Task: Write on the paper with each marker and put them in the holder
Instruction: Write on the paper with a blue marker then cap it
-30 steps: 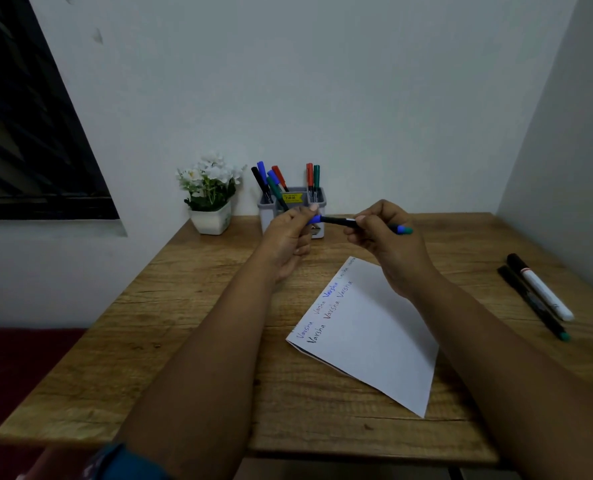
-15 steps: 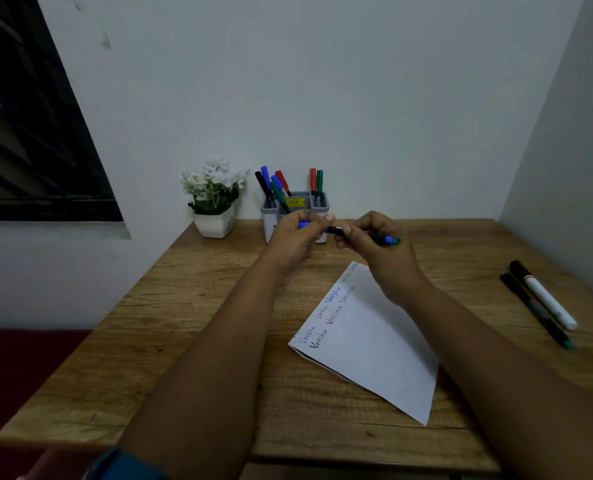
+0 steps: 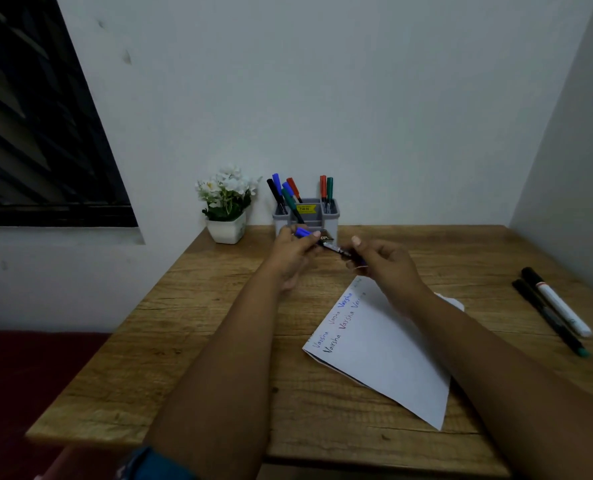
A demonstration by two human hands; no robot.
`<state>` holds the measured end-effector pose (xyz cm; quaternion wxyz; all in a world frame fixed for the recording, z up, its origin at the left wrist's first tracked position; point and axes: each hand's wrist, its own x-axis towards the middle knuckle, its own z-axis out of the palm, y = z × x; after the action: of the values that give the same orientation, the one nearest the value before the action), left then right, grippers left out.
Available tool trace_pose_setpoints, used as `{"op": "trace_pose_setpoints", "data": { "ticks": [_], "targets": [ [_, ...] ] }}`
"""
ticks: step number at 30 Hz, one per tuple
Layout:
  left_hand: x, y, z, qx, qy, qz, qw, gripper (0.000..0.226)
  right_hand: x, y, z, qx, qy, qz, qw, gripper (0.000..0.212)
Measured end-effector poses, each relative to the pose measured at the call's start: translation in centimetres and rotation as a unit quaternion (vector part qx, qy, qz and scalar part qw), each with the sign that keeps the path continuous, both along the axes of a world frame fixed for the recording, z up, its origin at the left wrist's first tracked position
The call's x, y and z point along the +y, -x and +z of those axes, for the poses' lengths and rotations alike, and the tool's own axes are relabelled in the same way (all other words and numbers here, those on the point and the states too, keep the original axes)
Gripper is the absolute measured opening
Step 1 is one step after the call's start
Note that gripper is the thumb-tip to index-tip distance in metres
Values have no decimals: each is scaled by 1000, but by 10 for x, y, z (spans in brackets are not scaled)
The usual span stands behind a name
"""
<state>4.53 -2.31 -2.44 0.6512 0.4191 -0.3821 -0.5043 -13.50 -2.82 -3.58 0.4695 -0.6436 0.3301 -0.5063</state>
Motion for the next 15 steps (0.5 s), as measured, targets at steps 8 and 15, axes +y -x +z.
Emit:
{"op": "trace_pose_setpoints", "data": {
  "ticks": [8,15],
  "targets": [
    [-3,2,-2,-151,99,84,980,47,-23,-19,27,407,185,13,894,91],
    [-8,1,-7,-174,164,174,955,62,-36,-49,57,473,209,56,854,108]
  ]
}}
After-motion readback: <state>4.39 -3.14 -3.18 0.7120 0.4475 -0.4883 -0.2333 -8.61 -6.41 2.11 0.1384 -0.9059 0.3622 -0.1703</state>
